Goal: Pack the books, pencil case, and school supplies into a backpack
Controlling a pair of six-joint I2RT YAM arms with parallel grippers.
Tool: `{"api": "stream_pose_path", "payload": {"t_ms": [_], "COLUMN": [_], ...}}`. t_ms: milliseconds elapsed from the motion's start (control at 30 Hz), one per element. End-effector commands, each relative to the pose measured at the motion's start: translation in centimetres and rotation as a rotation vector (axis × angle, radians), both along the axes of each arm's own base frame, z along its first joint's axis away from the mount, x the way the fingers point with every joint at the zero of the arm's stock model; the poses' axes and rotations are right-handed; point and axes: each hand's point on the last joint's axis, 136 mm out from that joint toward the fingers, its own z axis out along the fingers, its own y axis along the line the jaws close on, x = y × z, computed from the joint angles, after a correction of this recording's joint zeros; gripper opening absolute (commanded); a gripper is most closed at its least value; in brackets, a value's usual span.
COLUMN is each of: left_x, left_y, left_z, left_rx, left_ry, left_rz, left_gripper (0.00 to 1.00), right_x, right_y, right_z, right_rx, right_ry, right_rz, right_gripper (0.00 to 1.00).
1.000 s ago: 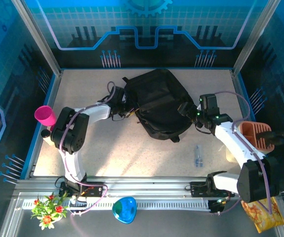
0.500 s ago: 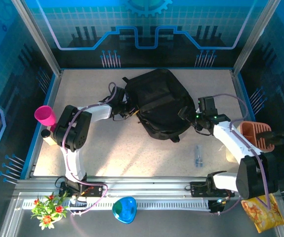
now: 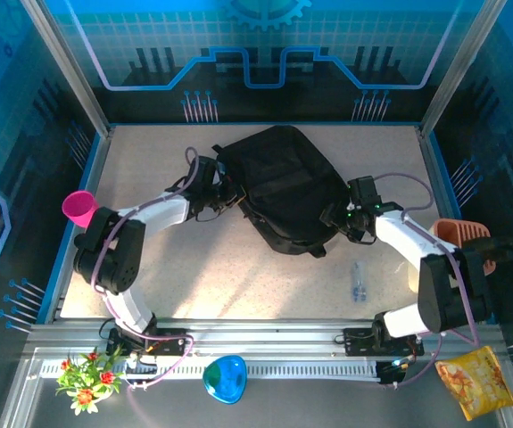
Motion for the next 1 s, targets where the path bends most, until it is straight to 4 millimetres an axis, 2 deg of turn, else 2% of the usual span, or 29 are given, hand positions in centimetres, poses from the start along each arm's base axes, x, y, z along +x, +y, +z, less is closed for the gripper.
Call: {"api": "stream_pose_path", "payload": {"t_ms": [0,33,233,367,467,567,667,800,967], "left_x": [-0.7,-1.2,-2.9,-3.3,-3.1,-3.0,-3.0,-2.8,-2.8], "left_y": [1.3,1.6,2.1,2.2,2.2,2.2,2.1,2.0,1.9], "left_z": [2.1,2.2,2.0,1.8,1.8,1.9,2.0,2.3,2.4], "left_rx": [0.023,0.026,0.026,0.034,0.042,0.045,0.049,0.050,0.040], "left_ry": [-0.079,-0.079,-0.060,-0.047,-0.050,-0.056,-0.062,-0.077,-0.091], "left_rz": [0.018,0.020,0.024,0.017,0.013,0.011,0.004,-0.005,-0.006], "left_gripper": [0.00,0.00,0.00,0.00,0.00,0.00,0.00,0.00,0.00], "right_x": [2.0,3.3,7.8,8.5,7.8,6.5,4.6,1.8,-0.9], "right_y": [1.4,1.8,3.2,2.9,1.8,0.8,1.2,4.0,10.5], "right_z": [0.2,0.8,-0.4,0.4,2.1,3.9,5.7,8.1,10.1], "right_rx": [0.013,0.016,-0.017,-0.055,-0.110,-0.149,-0.153,-0.116,0.039], "right_ry": [-0.047,-0.074,-0.108,-0.090,-0.100,-0.095,-0.100,-0.125,-0.153], "right_rz": [0.068,0.081,0.196,0.209,0.187,0.169,0.172,0.197,0.208], "right_gripper": [0.59,0.58,0.56,0.62,0.70,0.73,0.74,0.74,0.72]}}
